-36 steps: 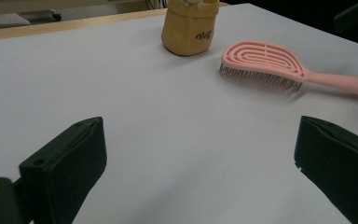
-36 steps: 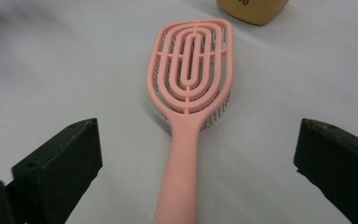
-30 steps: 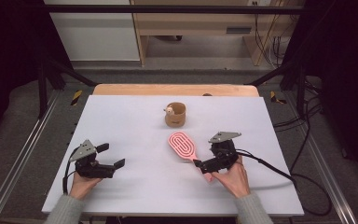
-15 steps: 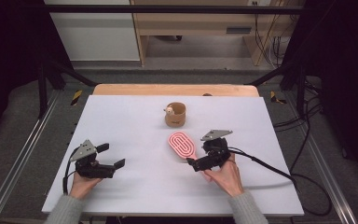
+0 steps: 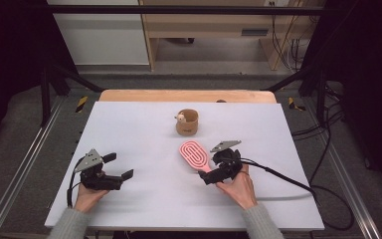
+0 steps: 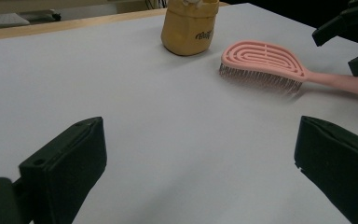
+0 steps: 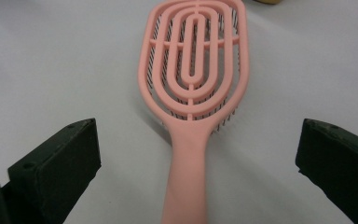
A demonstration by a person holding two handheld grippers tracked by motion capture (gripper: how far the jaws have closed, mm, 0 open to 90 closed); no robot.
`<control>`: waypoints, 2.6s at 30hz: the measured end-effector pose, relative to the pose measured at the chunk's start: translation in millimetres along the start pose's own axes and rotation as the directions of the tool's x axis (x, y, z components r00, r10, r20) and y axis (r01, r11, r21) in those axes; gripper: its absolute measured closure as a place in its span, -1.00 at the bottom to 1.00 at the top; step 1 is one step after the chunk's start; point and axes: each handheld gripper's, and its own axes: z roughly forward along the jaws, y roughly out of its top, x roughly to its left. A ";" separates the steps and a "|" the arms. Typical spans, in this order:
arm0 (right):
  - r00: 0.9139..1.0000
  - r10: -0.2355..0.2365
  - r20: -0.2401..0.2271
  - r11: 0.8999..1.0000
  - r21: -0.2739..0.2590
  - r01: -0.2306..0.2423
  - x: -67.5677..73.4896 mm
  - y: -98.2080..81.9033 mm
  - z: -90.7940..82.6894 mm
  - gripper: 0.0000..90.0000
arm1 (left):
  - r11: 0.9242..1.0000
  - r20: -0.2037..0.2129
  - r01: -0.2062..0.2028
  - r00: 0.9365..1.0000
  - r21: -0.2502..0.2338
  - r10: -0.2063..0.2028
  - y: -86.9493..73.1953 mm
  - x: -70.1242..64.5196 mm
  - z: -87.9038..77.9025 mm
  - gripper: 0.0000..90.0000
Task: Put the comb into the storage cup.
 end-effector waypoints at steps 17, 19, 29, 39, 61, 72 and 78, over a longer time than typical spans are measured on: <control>0.999 -0.044 0.002 0.997 0.063 0.044 -0.1 -4.3 16.8 -0.54 | 1.000 0.002 0.002 1.000 0.001 -0.002 -0.1 0.1 0.3 -0.95; 0.999 -0.041 0.008 0.997 0.072 0.040 -0.6 -4.2 18.3 -0.49 | 1.000 0.002 0.001 1.000 0.001 -0.001 -0.1 0.0 0.4 -0.95; 0.999 -0.047 0.023 0.995 0.091 0.045 0.6 -5.3 20.1 -0.11 | 1.000 0.003 0.000 1.000 0.003 0.000 -0.2 0.0 0.6 -0.95; 1.000 -0.031 0.000 0.993 0.112 0.031 -0.4 -4.3 24.2 0.03 | 1.000 0.003 0.000 1.000 0.003 0.000 -0.2 0.1 0.6 -0.95; 1.000 -0.027 -0.005 0.990 0.138 0.027 -2.2 -3.5 27.3 0.50 | 1.000 0.003 0.001 1.000 0.003 -0.001 -0.2 0.1 0.6 -0.95; 0.999 -0.044 0.003 0.989 0.141 0.044 -3.1 -2.9 25.0 0.52 | 1.000 0.002 0.002 1.000 0.006 -0.003 -0.3 0.3 0.9 -0.95; 0.999 -0.040 -0.012 0.991 0.129 0.041 -3.0 -1.6 20.1 0.52 | 1.000 0.002 0.002 1.000 0.005 -0.002 -0.2 0.2 0.7 -0.95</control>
